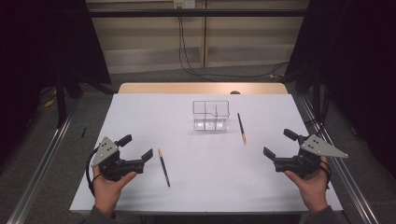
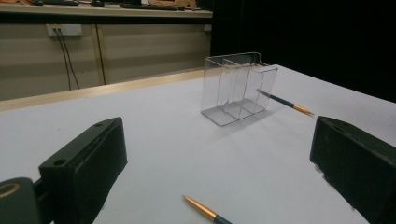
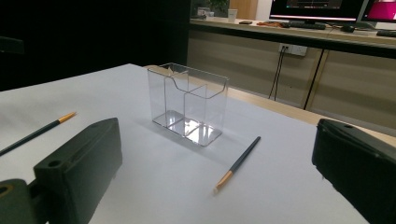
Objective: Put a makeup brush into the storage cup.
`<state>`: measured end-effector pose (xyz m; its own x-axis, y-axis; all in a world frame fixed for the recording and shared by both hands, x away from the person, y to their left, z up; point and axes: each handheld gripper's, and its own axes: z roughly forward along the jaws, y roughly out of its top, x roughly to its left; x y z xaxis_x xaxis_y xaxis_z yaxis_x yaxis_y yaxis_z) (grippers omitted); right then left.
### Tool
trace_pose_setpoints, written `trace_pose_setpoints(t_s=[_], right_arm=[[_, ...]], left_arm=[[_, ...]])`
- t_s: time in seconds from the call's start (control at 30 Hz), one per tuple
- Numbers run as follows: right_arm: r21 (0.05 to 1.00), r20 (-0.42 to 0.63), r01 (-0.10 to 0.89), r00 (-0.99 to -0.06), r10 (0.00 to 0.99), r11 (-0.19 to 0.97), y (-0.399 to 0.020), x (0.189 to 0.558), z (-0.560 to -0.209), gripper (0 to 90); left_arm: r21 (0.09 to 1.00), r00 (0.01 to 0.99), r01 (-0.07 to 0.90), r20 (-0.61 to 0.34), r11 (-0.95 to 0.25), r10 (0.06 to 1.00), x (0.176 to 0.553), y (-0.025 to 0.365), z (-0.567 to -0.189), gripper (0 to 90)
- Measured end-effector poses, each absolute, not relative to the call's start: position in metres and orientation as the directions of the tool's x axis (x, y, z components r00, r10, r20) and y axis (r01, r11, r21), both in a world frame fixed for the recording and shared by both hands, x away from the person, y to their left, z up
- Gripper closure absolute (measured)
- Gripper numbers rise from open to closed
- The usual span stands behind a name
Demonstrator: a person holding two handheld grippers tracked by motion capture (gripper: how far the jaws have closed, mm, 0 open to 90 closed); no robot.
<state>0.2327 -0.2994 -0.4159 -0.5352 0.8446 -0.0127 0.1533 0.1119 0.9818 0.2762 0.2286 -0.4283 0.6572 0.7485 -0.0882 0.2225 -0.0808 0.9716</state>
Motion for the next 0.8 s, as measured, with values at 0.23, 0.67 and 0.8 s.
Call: trace_pose_setpoints(t_s=[0.23, 0.67, 0.8], right_arm=[[0.982, -0.014, 0.153, -0.535, 0.845, 0.114, -0.301, 0.233, -0.417, 1.1], [0.981, -0.025, 0.15, -0.541, 0.84, 0.126, -0.298, 0.233, -0.417, 1.2], [0.98, -0.025, 0.152, -0.547, 0.837, 0.129, -0.297, 0.234, -0.418, 1.3]], left_arm=[[0.97, 0.672, 0.226, -0.089, -0.089, 0.735, 0.28, 0.218, -0.427, 3.6], [0.971, 0.685, 0.224, -0.099, -0.079, 0.722, 0.287, 0.205, -0.424, 3.6], [0.973, 0.696, 0.219, -0.1, -0.078, 0.711, 0.291, 0.199, -0.424, 3.6]])
